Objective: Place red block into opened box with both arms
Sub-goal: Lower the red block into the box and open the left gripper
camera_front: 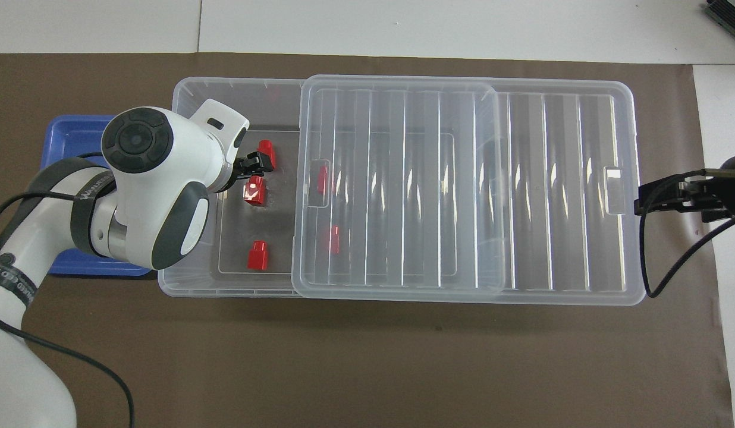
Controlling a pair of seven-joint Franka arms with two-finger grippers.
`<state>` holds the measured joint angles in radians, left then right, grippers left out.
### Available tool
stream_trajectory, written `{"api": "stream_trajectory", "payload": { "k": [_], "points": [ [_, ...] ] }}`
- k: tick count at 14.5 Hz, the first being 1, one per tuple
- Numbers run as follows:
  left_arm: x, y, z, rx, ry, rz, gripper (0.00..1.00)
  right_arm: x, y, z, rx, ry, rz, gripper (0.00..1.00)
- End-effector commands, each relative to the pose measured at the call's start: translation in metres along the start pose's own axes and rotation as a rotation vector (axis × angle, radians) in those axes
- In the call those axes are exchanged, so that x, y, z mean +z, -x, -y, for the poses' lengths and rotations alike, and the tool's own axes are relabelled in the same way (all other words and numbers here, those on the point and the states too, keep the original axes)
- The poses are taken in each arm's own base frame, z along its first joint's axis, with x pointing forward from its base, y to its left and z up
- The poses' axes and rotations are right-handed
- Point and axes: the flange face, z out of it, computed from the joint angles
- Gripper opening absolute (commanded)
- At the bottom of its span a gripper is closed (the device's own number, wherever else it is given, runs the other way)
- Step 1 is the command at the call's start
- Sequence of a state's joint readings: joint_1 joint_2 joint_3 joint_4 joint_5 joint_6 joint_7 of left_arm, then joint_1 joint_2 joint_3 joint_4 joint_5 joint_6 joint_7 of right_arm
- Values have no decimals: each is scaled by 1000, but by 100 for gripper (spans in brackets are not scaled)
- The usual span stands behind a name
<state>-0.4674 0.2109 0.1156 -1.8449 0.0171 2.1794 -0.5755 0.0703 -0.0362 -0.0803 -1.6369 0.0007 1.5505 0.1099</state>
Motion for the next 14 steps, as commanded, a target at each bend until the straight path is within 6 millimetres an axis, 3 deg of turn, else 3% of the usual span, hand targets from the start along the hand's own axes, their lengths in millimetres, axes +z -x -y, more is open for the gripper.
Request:
{"api": "stream_trajectory", "payload": {
  "k": [1, 5, 7, 8, 10, 14],
  "points": [
    [-42, 5, -3, -54, -29, 25, 100, 4, 3, -6, -38, -28, -19, 92],
    [-102, -8, 0, -97, -46, 42, 100, 8, -2, -10, -35, -26, -51, 46],
    [-135, -18, 19, -116, -38, 24, 100, 12, -8, -15, -27, -25, -64, 18],
    [-155, -27, 49, -119, -33, 14, 100, 14, -11, -17, -23, -25, -76, 1],
    [-181, -34, 105, -16, -37, 33, 100, 19, -17, -28, -40, -24, -91, 0],
    [-196, -43, 180, 122, -69, 73, 100, 45, -40, -73, -153, -4, -133, 0]
  ]
}}
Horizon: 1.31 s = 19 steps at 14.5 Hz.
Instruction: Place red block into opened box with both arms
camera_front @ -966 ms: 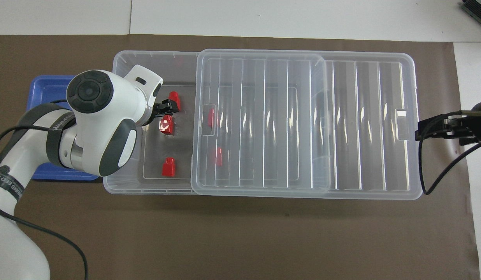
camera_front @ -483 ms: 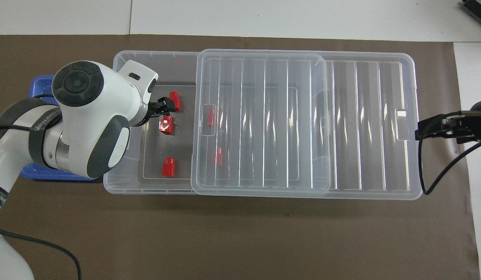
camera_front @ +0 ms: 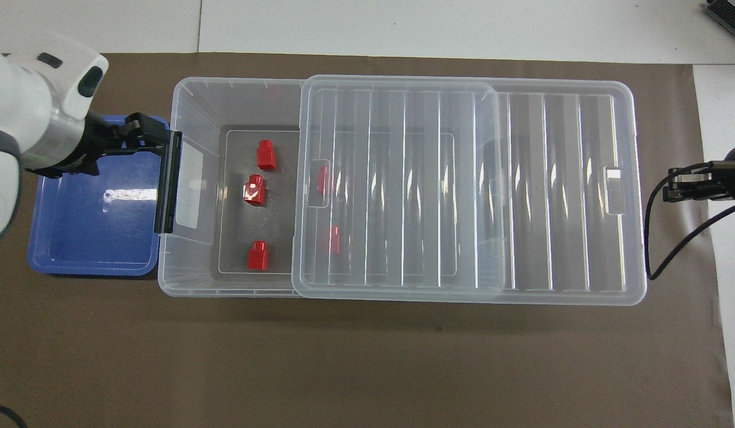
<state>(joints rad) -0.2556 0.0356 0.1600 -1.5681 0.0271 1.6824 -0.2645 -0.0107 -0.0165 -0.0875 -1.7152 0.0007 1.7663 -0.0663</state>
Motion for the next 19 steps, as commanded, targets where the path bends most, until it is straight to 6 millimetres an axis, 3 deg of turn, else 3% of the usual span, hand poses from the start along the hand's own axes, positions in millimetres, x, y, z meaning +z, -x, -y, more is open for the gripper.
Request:
{"api": "stream_trajectory", "payload": {
  "k": [1, 4, 9, 16, 18, 19],
  "points": [
    [-9, 7, 40, 155, -68, 27, 100, 27, -12, -40, -96, -1, -25, 0],
    [-7, 5, 76, 199, -78, 31, 100, 61, -28, -57, -171, 4, -49, 0],
    [-10, 8, 77, 199, -78, 37, 100, 111, -49, -68, -218, -104, -90, 0],
    [-3, 12, 79, 200, -76, 39, 100, 126, -54, -52, -220, -134, -81, 0],
    [-5, 14, 63, 214, -77, 35, 100, 126, -55, -50, -222, -134, -83, 0],
    [-6, 15, 54, 227, -76, 32, 100, 127, -56, -40, -235, -138, -81, 0]
  ]
}}
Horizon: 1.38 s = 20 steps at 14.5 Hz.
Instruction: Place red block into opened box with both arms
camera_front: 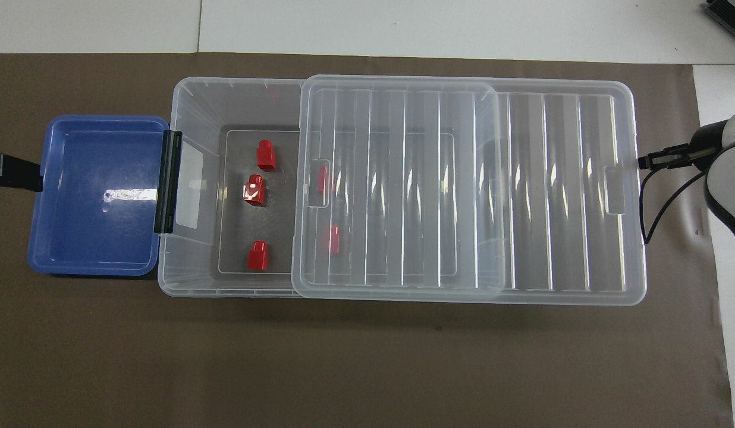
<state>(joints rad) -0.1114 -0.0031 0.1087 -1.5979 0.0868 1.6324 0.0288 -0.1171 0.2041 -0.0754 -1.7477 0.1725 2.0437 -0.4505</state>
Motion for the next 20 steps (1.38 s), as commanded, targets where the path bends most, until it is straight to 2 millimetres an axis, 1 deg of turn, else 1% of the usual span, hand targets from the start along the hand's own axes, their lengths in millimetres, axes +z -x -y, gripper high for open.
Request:
{"api": "stream_trajectory", "payload": {
  "k": [1, 2, 4, 5, 8, 9, 12, 14, 15, 17, 20],
  "points": [
    [-4, 9, -13, 14, -11, -14, 100, 6, -7, 14, -10, -21, -15, 0],
    [-6, 8, -12, 7, -8, -23, 100, 6, -8, 16, 8, -19, -16, 0],
    [-10, 6, -12, 4, 6, -47, 100, 8, -15, 35, 1, -20, -26, 0],
    [-11, 5, -12, 5, 10, -55, 100, 8, -16, 37, 7, -19, -28, 0],
    [-11, 4, -13, -9, 51, -62, 100, 13, -24, 64, 11, -25, -26, 0],
    [-10, 4, -15, -12, 71, -61, 100, 15, -28, 76, 4, -27, -29, 0],
    [-7, 6, -17, -12, 82, -52, 100, 17, -34, 100, 28, -30, -36, 0],
    [-8, 8, -18, -22, 84, -47, 100, 21, -35, 110, 40, -34, -29, 0],
    [-5, 8, -19, -24, 85, -39, 100, 21, -36, 117, 49, -36, -27, 0],
    [-6, 9, -21, -39, 96, -46, 100, 22, -38, 129, 70, -39, -26, 0],
    [-5, 10, -22, -71, 124, -38, 100, 23, -39, 139, 85, -42, -24, 0]
  ]
}}
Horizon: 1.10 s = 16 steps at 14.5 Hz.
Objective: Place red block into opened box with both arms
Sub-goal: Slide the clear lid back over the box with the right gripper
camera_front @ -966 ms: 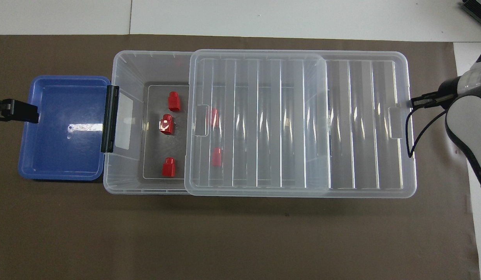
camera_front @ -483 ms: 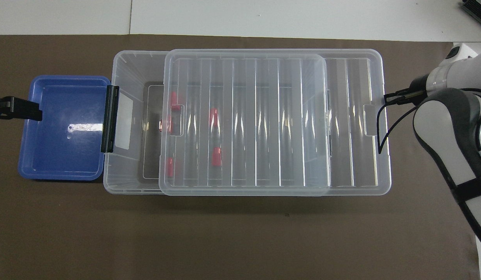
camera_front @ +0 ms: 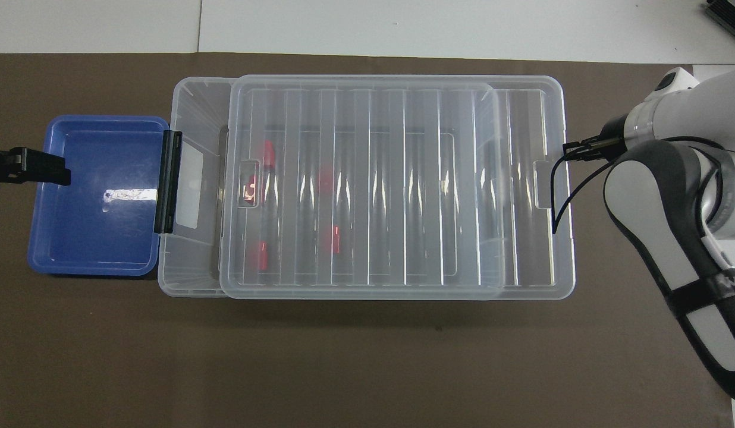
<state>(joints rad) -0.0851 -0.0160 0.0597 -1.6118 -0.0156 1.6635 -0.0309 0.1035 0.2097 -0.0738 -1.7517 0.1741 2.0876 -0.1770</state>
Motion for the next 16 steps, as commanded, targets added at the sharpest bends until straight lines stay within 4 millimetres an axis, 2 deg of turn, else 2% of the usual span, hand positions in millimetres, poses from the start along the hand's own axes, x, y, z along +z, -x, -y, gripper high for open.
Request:
{"api": "stream_trajectory", "payload": {
  "k": [1, 3, 12, 16],
  "points": [
    [-1, 9, 0, -24, 18, -11, 100, 6, -1, 14, 18, -22, -11, 0],
    [-1, 9, 0, -23, 19, -14, 100, 7, -1, 17, 17, -23, -10, 0],
    [0, 11, -2, -19, 15, 7, 100, 16, 0, 52, 16, -48, -13, 0],
    [3, 18, -1, -19, 10, 34, 100, 18, 1, 58, 11, -54, -11, 0]
  ]
}}
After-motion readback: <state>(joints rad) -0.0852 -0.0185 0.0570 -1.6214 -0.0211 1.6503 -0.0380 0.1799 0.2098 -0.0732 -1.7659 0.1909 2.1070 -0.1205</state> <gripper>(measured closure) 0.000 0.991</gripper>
